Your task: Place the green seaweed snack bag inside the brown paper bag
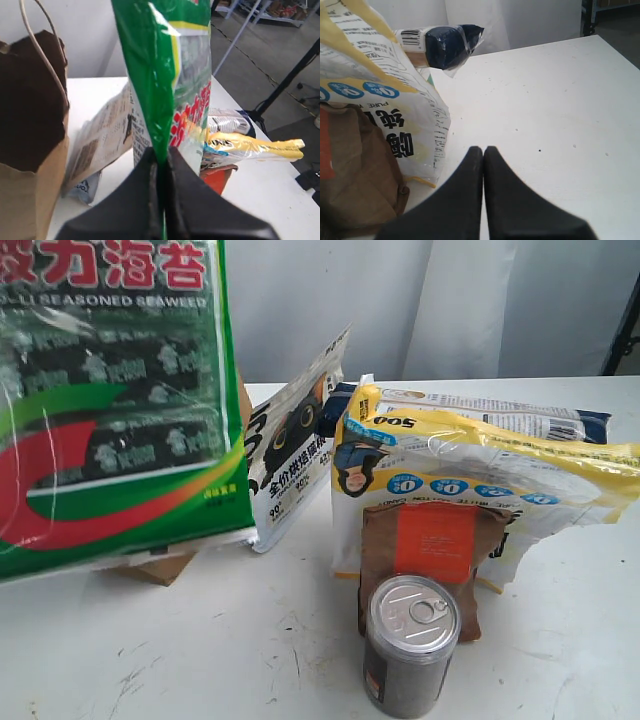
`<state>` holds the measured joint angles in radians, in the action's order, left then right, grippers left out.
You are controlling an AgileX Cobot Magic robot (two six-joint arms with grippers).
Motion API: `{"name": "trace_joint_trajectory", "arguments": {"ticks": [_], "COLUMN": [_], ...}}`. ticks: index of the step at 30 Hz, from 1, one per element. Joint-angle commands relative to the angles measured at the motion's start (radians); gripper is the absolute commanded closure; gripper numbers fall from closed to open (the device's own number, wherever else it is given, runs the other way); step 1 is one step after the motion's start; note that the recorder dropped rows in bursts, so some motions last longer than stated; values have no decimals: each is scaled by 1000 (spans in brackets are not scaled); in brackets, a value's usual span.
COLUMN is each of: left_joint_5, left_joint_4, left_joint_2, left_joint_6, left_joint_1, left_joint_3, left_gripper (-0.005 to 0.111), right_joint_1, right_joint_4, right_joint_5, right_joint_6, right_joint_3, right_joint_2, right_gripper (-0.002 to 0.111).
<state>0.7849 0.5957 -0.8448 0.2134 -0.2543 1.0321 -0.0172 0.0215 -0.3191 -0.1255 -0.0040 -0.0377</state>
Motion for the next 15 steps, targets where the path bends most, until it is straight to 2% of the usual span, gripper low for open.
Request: {"name": "trace_joint_trajectory", "arguments": {"ticks": [1,15], "left_joint_5": [-30,-114], "left_joint_4": [-66,-471], "left_joint_2": [8,-15], "left_joint_6": [-51,-310], "left_joint_1": [-6,-6], "left_joint_3": [76,283], "left_gripper": [107,107], "right_joint_1": [-5,-5], "right_joint_4": [2,2], "right_joint_5": [5,5], "right_joint_6": [-2,-2], "right_joint_3": [4,4], "right_joint_2": [2,2], "right_gripper": [108,108]}}
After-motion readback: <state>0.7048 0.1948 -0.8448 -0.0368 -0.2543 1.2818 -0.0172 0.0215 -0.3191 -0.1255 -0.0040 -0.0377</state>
